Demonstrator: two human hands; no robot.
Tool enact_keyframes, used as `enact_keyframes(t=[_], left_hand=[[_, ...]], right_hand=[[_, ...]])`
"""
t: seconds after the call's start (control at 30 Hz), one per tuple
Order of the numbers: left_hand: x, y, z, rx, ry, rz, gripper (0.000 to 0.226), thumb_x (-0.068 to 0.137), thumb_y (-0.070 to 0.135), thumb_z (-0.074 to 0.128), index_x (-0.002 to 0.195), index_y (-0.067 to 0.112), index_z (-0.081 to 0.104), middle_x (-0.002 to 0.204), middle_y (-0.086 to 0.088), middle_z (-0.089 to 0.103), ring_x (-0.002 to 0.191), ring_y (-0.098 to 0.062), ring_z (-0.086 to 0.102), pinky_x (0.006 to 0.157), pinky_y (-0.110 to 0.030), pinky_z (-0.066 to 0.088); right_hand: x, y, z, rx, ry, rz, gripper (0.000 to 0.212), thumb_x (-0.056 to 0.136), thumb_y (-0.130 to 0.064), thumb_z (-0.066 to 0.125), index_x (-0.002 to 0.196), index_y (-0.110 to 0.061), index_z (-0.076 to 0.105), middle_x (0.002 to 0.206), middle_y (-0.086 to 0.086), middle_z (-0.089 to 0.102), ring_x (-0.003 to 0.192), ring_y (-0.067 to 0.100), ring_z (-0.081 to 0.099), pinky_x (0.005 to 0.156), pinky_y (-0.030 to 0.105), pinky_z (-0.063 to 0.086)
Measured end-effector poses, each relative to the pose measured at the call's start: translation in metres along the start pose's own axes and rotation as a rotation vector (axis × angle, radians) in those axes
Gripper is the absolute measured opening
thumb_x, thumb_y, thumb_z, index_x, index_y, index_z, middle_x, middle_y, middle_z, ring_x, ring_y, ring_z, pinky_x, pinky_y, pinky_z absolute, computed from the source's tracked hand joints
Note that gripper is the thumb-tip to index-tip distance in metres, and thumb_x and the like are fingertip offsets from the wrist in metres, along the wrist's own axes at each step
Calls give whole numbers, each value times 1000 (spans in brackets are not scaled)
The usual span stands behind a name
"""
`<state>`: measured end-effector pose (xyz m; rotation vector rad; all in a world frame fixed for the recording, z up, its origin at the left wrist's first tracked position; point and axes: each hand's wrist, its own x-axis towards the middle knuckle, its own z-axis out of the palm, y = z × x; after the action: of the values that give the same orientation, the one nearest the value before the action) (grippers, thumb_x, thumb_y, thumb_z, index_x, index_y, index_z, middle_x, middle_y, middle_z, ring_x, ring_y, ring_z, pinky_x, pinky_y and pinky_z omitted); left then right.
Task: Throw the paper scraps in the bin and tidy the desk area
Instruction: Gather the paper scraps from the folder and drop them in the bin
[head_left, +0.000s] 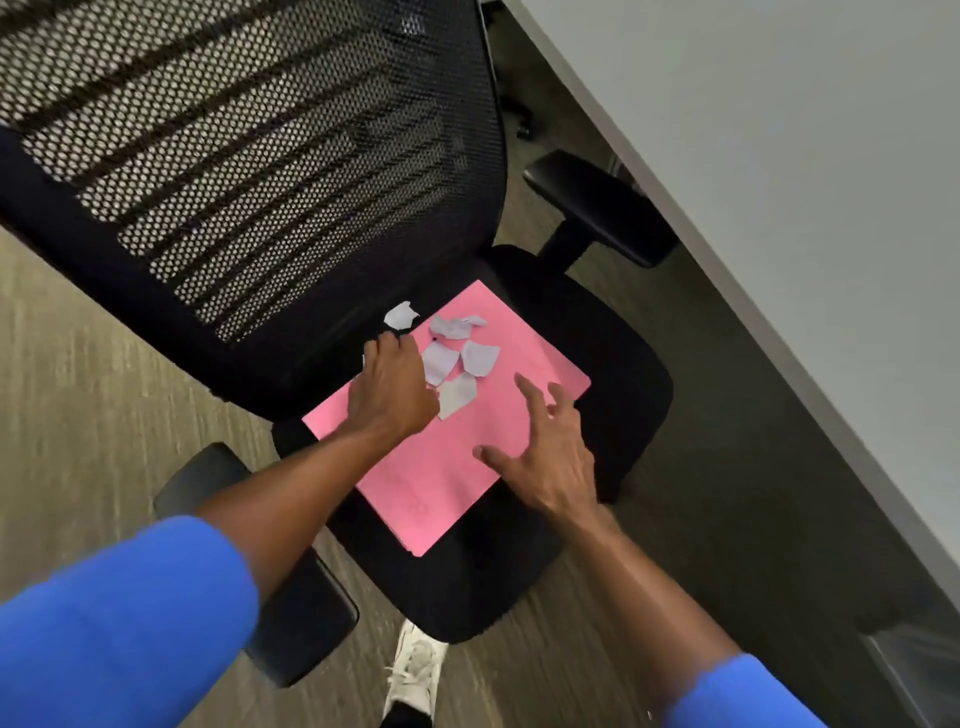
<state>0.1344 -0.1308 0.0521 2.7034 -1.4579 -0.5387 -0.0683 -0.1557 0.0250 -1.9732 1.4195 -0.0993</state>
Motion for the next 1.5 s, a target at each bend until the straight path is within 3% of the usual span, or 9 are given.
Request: enact_keyframes(t=[0.13,0.33,0.53,0.67,0.73,0.8,1.1,1.27,1.5], left_hand=[[44,-32,-1,212,-131,74,97,77,37,90,149,8,33,154,-15,34,144,-36,35,99,-50,54],[88,-60,6,263,-290,283,139,76,34,93,168,20,-11,175,-14,-20,164,-39,2,116,-61,41],[119,-70,12,125,-380,356,154,62,29,102,166,40,-11,175,-9,-24,163,-40,-1,126,-59,32],[132,-77,18,145,-356,400,137,55,44,102,165,25,23,174,-10,4,158,-36,12,128,-47,31],[133,-76,18,131,-283,406,106,57,47,101,146,15,52,157,-9,31,141,-32,35,118,-43,43],[131,-71,18,131,-214,405,75,67,44,97,126,12,64,139,-6,45,126,-28,45,108,-40,48],[114,-69,26,157,-19,288,21,97,13,72,118,9,76,128,-12,61,125,-27,57,106,-37,53],[104,-76,29,149,70,321,24,91,-8,64,107,6,76,120,-10,63,119,-28,55,94,-35,51],[86,-72,30,13,200,354,24,88,-9,71,105,5,81,108,-9,70,108,-26,59,88,-35,57]], right_hand=[[43,-32,10,-204,-75,-79,119,73,-54,87,159,-46,6,172,8,-10,158,40,10,106,65,45],[99,-58,30,-426,-107,-280,118,75,-41,88,160,-47,6,170,17,-22,156,48,5,90,54,58],[135,-75,44,-641,-197,-334,124,66,-44,94,157,-50,11,170,20,-12,151,51,16,83,51,58],[139,-75,46,-684,-226,-345,103,70,-47,89,152,-48,28,165,14,14,142,44,29,76,45,56],[134,-72,45,-673,-208,-359,92,76,-46,86,152,-43,35,159,12,26,135,40,36,72,42,54],[127,-68,44,-676,-171,-397,78,83,-43,81,150,-39,42,155,11,34,129,38,39,65,40,51],[95,-54,49,-533,-77,-425,32,97,-25,69,128,-26,68,125,6,59,99,28,49,57,34,46],[85,-45,52,-419,-30,-390,27,99,-18,66,124,-22,73,109,4,63,83,20,38,62,35,39],[63,-28,53,-230,43,-247,18,90,-13,75,106,-15,81,92,4,65,76,24,58,62,37,51]])
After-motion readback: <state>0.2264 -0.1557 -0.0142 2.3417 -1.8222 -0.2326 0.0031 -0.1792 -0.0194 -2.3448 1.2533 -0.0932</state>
